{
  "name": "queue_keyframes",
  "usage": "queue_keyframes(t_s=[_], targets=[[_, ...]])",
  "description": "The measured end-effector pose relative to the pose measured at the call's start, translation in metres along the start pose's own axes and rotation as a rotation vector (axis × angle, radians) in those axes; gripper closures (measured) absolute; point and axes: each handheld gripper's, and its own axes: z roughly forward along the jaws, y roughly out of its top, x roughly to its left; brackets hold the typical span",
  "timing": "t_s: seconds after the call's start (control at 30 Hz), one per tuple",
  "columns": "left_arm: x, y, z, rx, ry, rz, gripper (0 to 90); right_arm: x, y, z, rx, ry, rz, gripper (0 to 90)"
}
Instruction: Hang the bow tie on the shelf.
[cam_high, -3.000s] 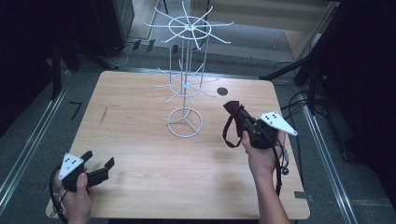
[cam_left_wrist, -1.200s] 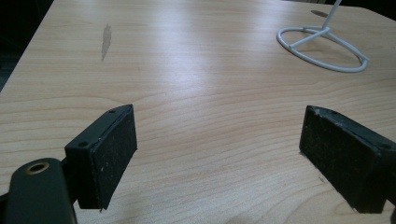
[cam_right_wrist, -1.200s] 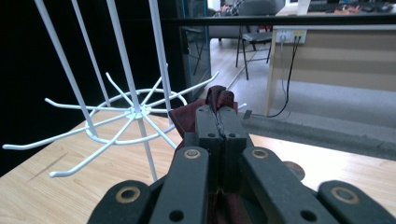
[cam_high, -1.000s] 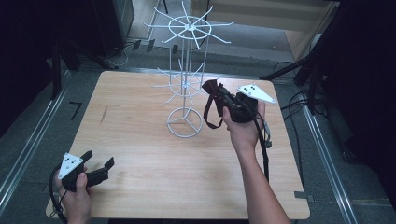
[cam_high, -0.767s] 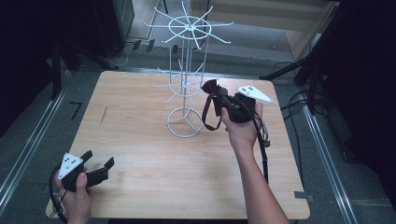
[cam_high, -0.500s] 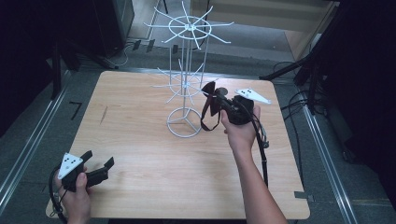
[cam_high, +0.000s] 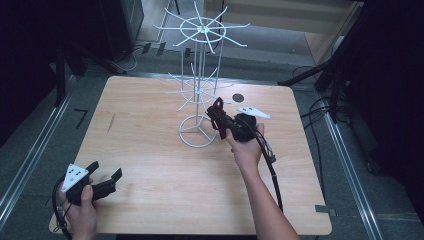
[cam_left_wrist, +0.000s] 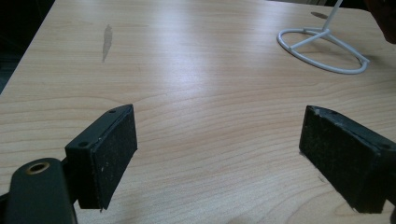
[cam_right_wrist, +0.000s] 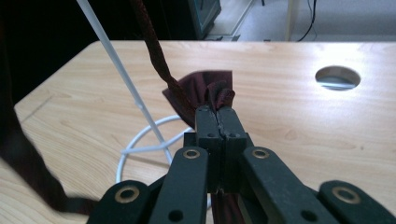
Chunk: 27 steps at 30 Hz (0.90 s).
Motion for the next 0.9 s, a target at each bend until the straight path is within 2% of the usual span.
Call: queue_keyframes(t_s=[0.23,0.27,0.3,0.37,0.43,0.47,0.53,0.57,0.63,0.77,0.83,0.87,0.9], targets=[[0.000,0.000,0.000,0.002,-0.002,-0.002,11.9,-0.005,-0.009,0.004,0.012,-0.002,0.001,88.7],[0.000,0.000,0.000,0.002,-0.002,-0.001,11.9,-0.008,-0.010,0.003,0.007,0.005,-0.003,83.3],[0.000,0.000,0.000,0.002,-0.002,-0.001,11.9,-0.008,-0.010,0.003,0.007,0.005,-0.003,83.3],[0.000,0.000,0.000,0.001,-0.001,-0.001,11.9,-0.012,-0.013,-0.001,-0.009,0.029,-0.019,76.1],[0.000,0.000,0.000,0.001,0.000,-0.001,11.9,-0.013,-0.014,-0.003,-0.012,0.030,-0.030,72.6],[0.000,0.000,0.000,0.001,0.000,0.001,11.9,-0.014,-0.016,-0.006,-0.018,0.033,-0.056,63.9],[0.000,0.000,0.000,0.001,0.000,0.001,11.9,-0.016,-0.018,-0.009,-0.027,0.016,-0.095,56.3],[0.000,0.000,0.000,0.001,0.000,0.000,11.9,-0.016,-0.018,-0.009,-0.027,0.016,-0.095,56.3],[0.000,0.000,0.000,0.002,0.001,0.001,11.9,-0.018,-0.020,-0.015,-0.040,0.004,-0.114,49.0],[0.000,0.000,0.000,0.001,0.000,0.003,12.0,-0.024,-0.024,-0.024,-0.038,0.002,-0.107,41.9],[-0.001,0.000,0.000,0.000,0.000,0.005,12.0,-0.028,-0.027,-0.030,-0.033,-0.008,-0.111,38.6],[-0.001,0.000,0.000,0.001,0.000,0.005,12.1,-0.031,-0.030,-0.035,-0.021,-0.025,-0.115,33.0],[-0.001,0.000,0.000,0.001,0.000,0.005,12.1,-0.031,-0.030,-0.035,-0.021,-0.025,-0.115,33.0]])
